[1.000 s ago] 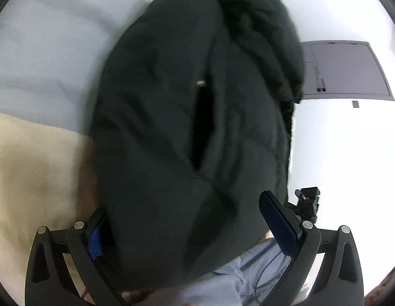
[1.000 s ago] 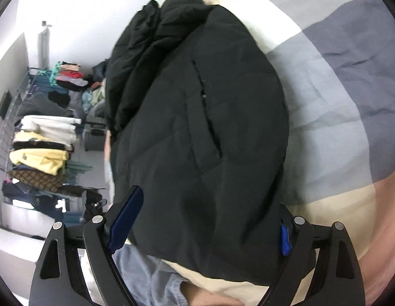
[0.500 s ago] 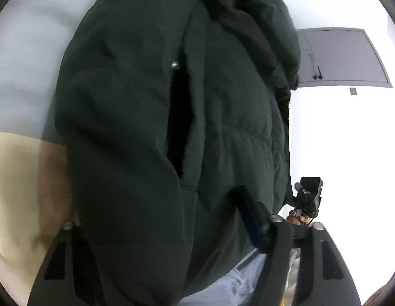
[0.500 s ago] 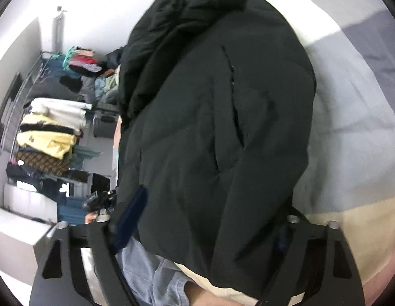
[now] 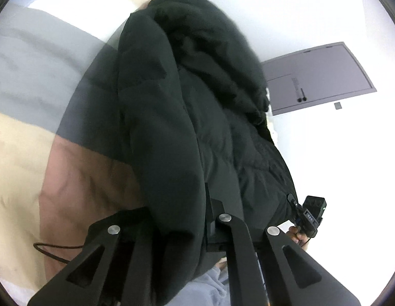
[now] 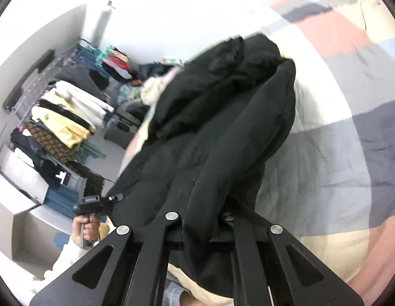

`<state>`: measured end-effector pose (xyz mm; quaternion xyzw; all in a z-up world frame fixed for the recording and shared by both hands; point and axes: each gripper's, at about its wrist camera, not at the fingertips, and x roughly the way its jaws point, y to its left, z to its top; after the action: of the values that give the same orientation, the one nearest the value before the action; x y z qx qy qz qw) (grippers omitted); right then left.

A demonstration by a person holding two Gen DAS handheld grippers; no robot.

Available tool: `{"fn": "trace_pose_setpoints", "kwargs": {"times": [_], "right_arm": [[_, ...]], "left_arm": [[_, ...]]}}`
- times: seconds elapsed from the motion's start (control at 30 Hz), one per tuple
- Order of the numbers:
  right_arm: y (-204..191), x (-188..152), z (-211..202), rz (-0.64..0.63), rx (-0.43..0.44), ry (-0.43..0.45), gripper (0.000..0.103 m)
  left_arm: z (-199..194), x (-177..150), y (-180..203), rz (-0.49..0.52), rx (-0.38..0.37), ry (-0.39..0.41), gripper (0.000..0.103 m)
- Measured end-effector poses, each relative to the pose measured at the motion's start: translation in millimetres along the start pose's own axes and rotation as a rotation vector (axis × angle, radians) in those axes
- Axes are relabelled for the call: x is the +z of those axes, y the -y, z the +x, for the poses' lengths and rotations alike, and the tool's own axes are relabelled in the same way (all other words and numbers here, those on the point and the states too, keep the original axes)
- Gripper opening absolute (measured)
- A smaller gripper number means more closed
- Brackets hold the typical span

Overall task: Fold large clothes
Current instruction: 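Lift the hem with both grippers and fold it over toward the collar, then lower the folded hem onto the collar end with both grippers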

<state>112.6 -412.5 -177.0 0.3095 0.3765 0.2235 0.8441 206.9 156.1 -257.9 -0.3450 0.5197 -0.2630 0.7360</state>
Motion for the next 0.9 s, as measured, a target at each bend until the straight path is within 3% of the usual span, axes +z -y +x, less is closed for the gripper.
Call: {"fn": "trace_pose_setpoints", "kwargs": {"times": [0.23, 0.6, 0.9], "right_arm": [[-24, -15, -42, -0.037, 0.018, 0.052, 0.003], [-77, -36, -117, -0.114, 0.086, 0.171, 0.003], [-111, -79, -167, -0.156, 0.124, 0.199, 0.003]], "left_arm": [[-30, -34, 24, 0.020, -0.024, 0.032, 0.004], [-112, -65, 72, 0.064, -0.097, 0.129, 0.004], [-152, -97, 93, 0.090, -0.087, 0.134, 0.005]]}}
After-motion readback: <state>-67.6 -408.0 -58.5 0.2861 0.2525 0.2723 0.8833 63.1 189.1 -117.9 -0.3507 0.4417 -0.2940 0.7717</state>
